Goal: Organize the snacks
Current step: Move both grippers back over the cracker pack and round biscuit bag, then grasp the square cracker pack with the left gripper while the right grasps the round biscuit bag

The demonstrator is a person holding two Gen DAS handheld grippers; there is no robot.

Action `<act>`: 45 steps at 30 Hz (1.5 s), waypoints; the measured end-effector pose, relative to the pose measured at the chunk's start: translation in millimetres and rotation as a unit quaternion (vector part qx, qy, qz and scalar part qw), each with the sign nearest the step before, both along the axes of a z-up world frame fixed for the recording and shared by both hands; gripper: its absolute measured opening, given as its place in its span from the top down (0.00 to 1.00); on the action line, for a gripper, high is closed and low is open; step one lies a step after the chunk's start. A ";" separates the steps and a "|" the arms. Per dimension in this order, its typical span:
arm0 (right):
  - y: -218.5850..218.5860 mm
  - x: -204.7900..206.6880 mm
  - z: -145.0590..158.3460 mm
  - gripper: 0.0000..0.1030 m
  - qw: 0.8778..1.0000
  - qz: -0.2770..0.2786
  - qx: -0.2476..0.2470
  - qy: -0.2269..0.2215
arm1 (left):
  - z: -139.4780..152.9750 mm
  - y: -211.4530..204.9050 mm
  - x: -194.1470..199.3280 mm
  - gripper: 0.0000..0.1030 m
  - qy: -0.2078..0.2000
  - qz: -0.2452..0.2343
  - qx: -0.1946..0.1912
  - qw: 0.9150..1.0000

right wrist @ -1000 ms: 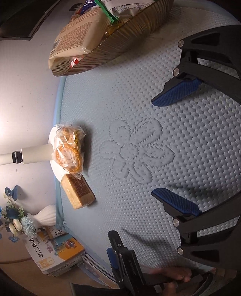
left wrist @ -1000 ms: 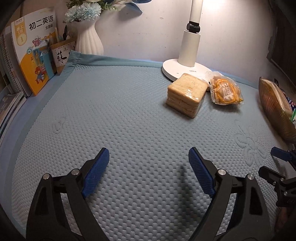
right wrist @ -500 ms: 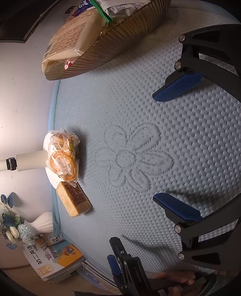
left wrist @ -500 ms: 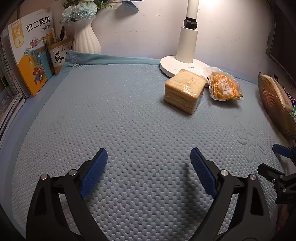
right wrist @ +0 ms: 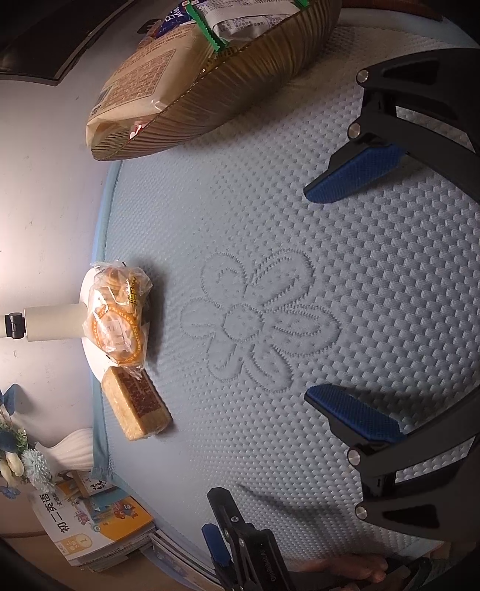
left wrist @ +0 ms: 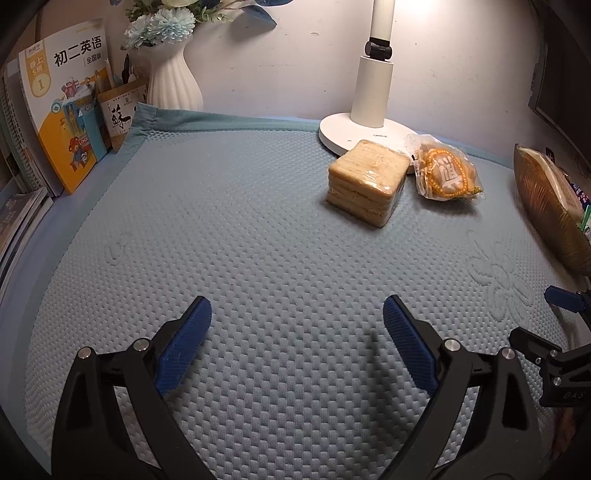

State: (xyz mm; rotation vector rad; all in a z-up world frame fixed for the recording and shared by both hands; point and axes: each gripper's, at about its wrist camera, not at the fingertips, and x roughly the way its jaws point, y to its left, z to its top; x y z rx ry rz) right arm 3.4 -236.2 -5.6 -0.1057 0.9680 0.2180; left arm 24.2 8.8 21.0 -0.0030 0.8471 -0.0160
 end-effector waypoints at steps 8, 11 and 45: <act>1.4 1.7 -0.8 0.05 1.000 0.000 -0.001 0.002 | 1.1 -0.7 -0.5 0.09 0.002 -0.001 -0.004 1.000; 1.3 2.1 -1.3 0.05 1.000 0.001 -0.002 0.003 | 1.0 -0.6 -0.5 0.08 0.002 -0.003 -0.005 1.000; 90.3 165.5 8.9 0.31 0.979 0.144 -0.145 0.005 | -4.6 -38.1 142.1 0.46 0.078 -0.137 -0.038 0.987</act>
